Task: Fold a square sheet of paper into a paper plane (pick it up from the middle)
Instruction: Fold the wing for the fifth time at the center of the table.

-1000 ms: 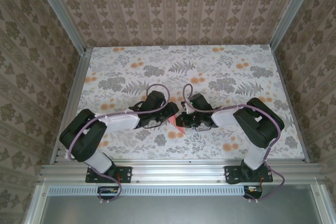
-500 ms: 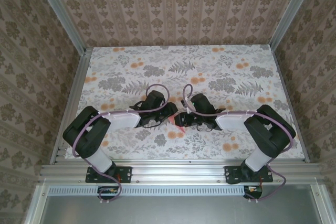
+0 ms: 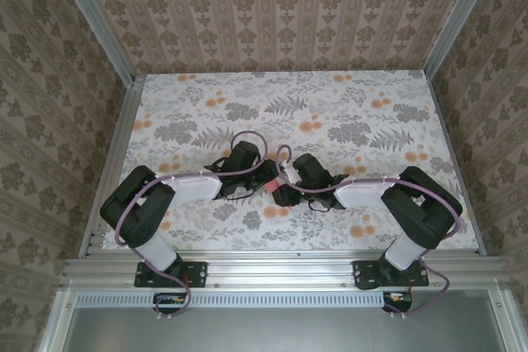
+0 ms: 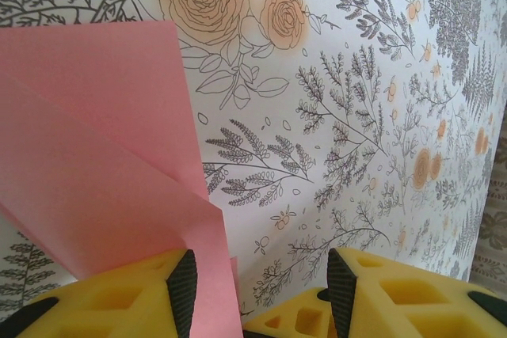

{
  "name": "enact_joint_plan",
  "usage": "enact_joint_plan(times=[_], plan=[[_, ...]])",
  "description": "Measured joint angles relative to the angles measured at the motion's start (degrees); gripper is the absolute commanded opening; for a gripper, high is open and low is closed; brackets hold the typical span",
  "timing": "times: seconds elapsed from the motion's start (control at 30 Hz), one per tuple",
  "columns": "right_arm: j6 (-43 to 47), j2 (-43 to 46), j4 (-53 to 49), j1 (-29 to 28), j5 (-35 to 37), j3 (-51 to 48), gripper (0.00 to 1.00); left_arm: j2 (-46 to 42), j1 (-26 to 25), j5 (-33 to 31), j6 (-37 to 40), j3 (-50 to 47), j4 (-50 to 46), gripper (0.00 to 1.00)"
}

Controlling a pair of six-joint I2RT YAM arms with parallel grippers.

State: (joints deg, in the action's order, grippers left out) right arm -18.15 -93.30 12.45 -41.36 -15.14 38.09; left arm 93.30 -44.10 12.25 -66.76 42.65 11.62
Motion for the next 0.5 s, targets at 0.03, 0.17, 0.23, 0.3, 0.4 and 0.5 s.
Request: enact_joint_plan(times=[0.03, 0.17, 0.23, 0.3, 0.4, 0.5], plan=[[0.11, -0.24, -0.02, -0.04, 0.04, 0.04, 0.39, 0.00, 0.00, 0.00, 0.00, 0.00, 0.02, 0.50], [0.20, -1.40, 0.02, -0.15, 0.22, 0.22, 0.34, 0.00, 0.02, 0.04, 0.00, 0.04, 0.44, 0.50], [0.09, -1.73, 0.02, -0.15, 0.39, 0.26, 0.28, 0.00, 0.02, 0.09, 0.00, 0.13, 0.42, 0.50], [0.09, -1.73, 0.11, -0.15, 0.46, 0.35, 0.27, 0.00, 0.02, 0.17, 0.00, 0.15, 0.44, 0.50], [-0.02, -1.73, 0.11, -0.15, 0.44, 0.44, 0.31, 0.00, 0.02, 0.20, 0.00, 0.20, 0.44, 0.50], [-0.46, -1.73, 0.09, -0.15, 0.42, 0.44, 0.31, 0.00, 0.02, 0.20, 0.00, 0.22, 0.44, 0.50]])
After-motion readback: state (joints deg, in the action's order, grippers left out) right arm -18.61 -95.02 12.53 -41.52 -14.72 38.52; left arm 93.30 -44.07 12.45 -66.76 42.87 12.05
